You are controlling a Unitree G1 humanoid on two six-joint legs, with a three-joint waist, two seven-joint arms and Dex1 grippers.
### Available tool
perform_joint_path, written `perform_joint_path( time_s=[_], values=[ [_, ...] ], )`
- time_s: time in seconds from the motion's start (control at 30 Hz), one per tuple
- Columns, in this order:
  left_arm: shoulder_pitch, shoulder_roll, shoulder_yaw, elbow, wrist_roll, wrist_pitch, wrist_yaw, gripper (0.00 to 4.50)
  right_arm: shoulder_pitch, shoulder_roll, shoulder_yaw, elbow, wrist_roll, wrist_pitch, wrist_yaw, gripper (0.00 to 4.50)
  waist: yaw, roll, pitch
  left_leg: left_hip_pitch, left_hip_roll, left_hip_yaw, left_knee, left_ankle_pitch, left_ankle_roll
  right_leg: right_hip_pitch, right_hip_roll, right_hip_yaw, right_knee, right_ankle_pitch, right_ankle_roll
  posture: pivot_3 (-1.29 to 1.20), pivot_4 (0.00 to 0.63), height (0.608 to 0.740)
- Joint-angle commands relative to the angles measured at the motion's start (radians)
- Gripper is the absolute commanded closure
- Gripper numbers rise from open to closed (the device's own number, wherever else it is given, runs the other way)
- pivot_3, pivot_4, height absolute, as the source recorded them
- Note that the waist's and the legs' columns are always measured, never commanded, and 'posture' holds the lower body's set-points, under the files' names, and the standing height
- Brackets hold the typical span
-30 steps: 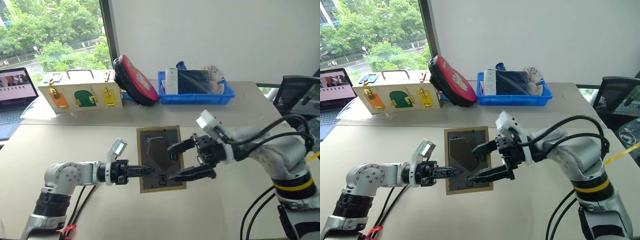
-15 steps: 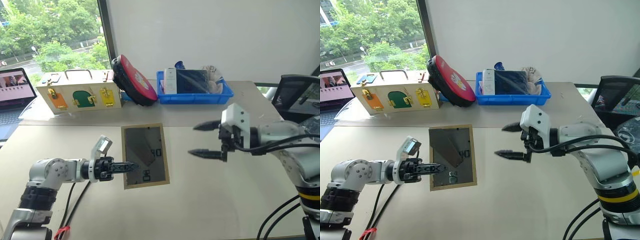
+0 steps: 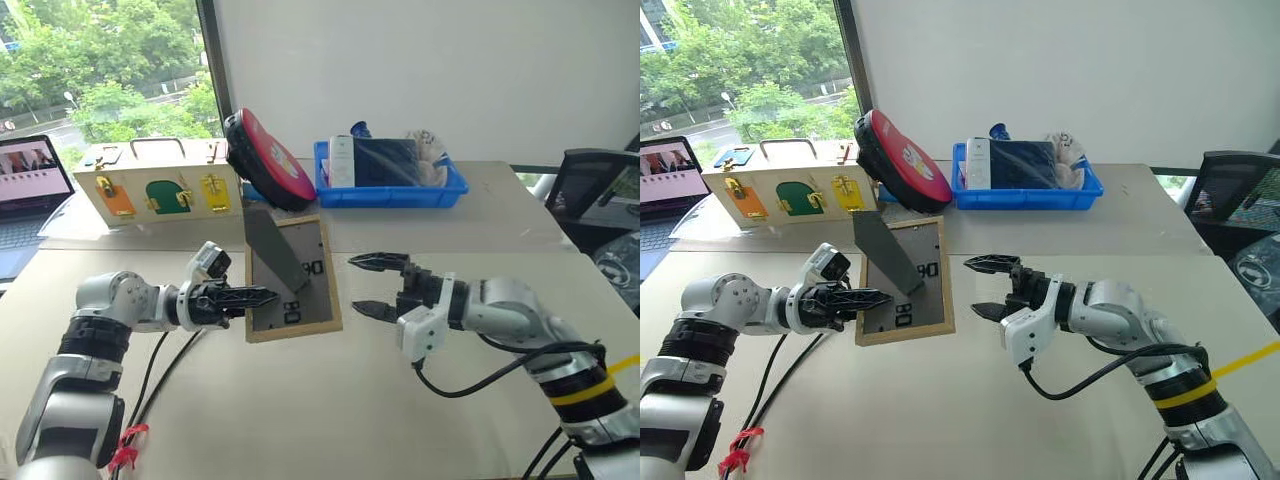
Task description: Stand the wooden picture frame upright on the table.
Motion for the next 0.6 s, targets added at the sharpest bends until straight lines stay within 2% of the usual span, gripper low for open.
perform_joint_path(
  time_s=[0.03,0.1,0.17,0.2,0.37,0.43,0.5,0.6],
  values=[
    [-0.044,-0.005,0.006,-0.018,-0.011,0.024,-0.037,3.34,-0.061,0.033,0.008,0.031,-0.041,-0.086,-0.065,0.02,0.001,0.0,0.0,0.0,0.0,0.0,0.0,0.0,0.0,0.0,0.0,0.0,0.0,0.0,0.0,0.0,0.15,0.719],
    [-0.045,-0.007,-0.006,-0.027,-0.003,0.021,-0.04,3.34,-0.079,0.047,0.01,0.05,-0.06,-0.111,-0.086,0.02,0.003,0.0,0.0,0.0,0.0,0.0,0.0,0.0,-0.001,0.0,0.0,0.0,0.001,0.0,0.0,0.0,0.15,0.719],
    [-0.044,-0.011,-0.013,-0.033,0.001,0.02,-0.041,3.34,-0.101,0.065,0.005,0.068,-0.087,-0.139,-0.126,0.53,0.004,0.0,0.0,0.0,0.0,-0.001,0.001,0.0,-0.001,0.001,0.0,0.0,0.001,0.0,0.0,0.0,0.15,0.719],
    [-0.045,-0.013,-0.014,-0.033,0.001,0.022,-0.041,3.34,-0.108,0.071,0.004,0.074,-0.102,-0.15,-0.146,0.64,0.004,0.0,0.0,0.0,0.0,-0.001,0.001,0.0,-0.001,0.001,0.0,0.0,0.001,0.0,0.0,0.0,0.15,0.719],
    [-0.045,-0.016,-0.033,-0.047,0.026,-0.003,-0.055,3.34,-0.124,0.093,0.017,0.111,-0.156,-0.175,-0.195,2.44,0.004,0.0,0.0,0.0,0.0,-0.001,0.001,0.001,-0.001,0.001,0.0,-0.001,0.001,0.0,0.0,0.0,0.15,0.719],
    [-0.048,-0.019,-0.029,-0.044,0.032,-0.013,-0.061,3.34,-0.129,0.1,0.02,0.125,-0.171,-0.18,-0.208,2.99,0.004,0.0,0.0,0.0,0.0,-0.001,0.001,0.001,-0.001,0.001,0.0,-0.001,0.002,0.0,0.0,0.0,0.15,0.719],
    [-0.05,-0.022,-0.026,-0.042,0.036,-0.022,-0.064,3.34,-0.131,0.104,0.02,0.132,-0.181,-0.184,-0.218,3.05,0.003,0.0,0.0,0.001,0.0,-0.001,0.001,0.001,-0.001,0.001,0.0,-0.001,0.002,0.0,0.0,0.0,0.15,0.719],
    [-0.016,-0.003,-0.041,-0.102,0.068,-0.127,-0.116,3.34,-0.121,0.105,0.017,0.136,-0.177,-0.179,-0.226,3.09,0.002,0.0,0.0,0.001,0.0,-0.002,0.001,0.001,-0.001,0.001,0.0,-0.001,0.003,0.0,0.0,0.0,0.15,0.719]
  ],
)
